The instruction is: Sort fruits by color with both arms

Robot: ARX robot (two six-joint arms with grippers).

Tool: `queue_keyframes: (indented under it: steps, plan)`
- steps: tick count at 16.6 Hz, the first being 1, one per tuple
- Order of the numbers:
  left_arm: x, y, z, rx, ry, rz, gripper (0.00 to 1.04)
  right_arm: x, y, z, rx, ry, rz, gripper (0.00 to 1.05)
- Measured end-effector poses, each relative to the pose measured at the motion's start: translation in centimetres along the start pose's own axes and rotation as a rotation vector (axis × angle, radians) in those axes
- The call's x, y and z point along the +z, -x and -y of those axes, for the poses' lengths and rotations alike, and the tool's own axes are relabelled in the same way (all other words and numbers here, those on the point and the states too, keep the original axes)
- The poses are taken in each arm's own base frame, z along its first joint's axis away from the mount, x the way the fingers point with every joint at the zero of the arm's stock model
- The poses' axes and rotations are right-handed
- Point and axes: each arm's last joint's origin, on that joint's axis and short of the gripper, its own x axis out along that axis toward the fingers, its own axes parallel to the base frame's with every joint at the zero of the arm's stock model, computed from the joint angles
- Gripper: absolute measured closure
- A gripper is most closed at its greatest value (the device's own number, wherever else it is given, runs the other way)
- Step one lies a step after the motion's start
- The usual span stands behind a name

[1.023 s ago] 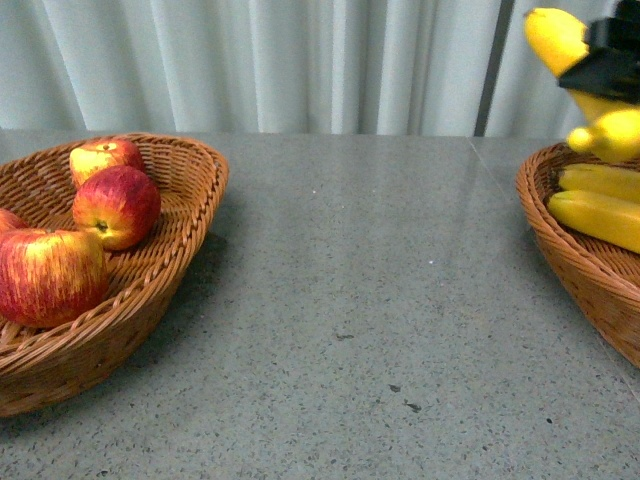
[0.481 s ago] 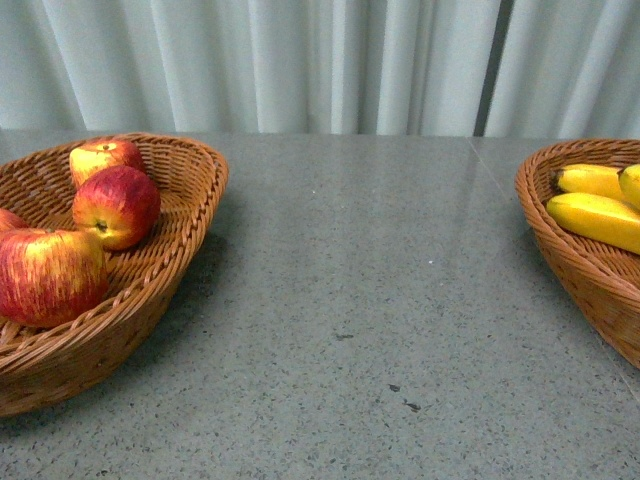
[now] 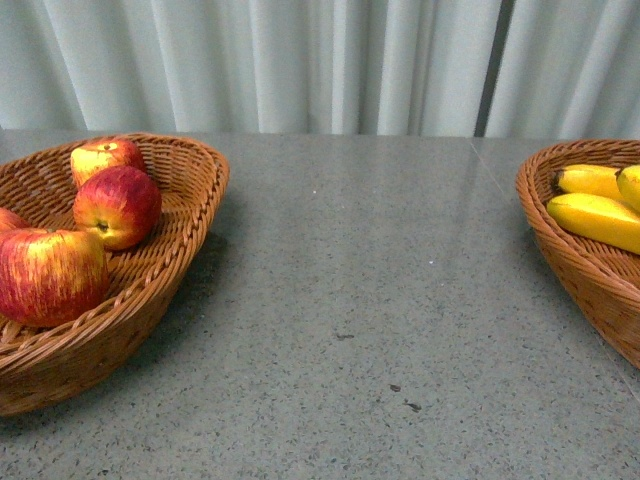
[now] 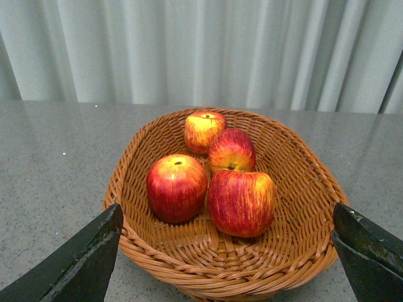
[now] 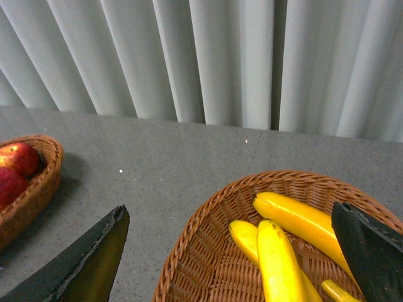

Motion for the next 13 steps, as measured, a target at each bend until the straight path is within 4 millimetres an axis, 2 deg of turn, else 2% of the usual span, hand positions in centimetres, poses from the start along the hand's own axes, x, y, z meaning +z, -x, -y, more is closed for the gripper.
queue_keyframes:
  steps: [1,2,3,5,6,7,8,9,11,13]
  plan:
    - [0.0,0.0,0.0,0.0,0.0,0.0,0.07,0.3,1.1,-0.5,-0.036,0.024,0.06,0.09]
    - [0.0,0.0,0.0,0.0,0.0,0.0,0.07,0.2,2.1,-1.1,-0.136,0.056,0.119,0.16]
    - [0.0,0.0,0.0,-0.001,0.0,0.0,0.07,-0.8,3.9,-1.9,-0.254,0.063,0.139,0.27]
    - [0.0,0.0,0.0,0.0,0.0,0.0,0.07,-4.1,7.4,-3.3,-0.34,0.032,0.075,0.51]
    - [0.0,0.0,0.0,0.0,0.0,0.0,0.07,-4.5,8.8,-4.2,-0.342,0.026,0.061,0.62]
    - [0.0,0.0,0.0,-0.001,0.0,0.0,0.07,-4.2,10.1,-5.2,-0.344,0.056,0.124,0.73]
    - [0.0,0.0,0.0,0.0,0.0,0.0,0.07,-4.3,10.9,-6.3,-0.331,0.091,0.204,0.88]
    - [0.0,0.0,0.0,0.0,0.0,0.0,0.07,-5.7,10.7,-6.5,-0.33,0.082,0.184,1.02]
    - [0.0,0.0,0.0,0.0,0.0,0.0,0.07,-8.4,10.1,-6.5,-0.338,0.063,0.119,1.03]
    - [0.0,0.0,0.0,0.0,0.0,0.0,0.07,-8.8,10.2,-6.9,-0.358,0.069,0.138,1.03]
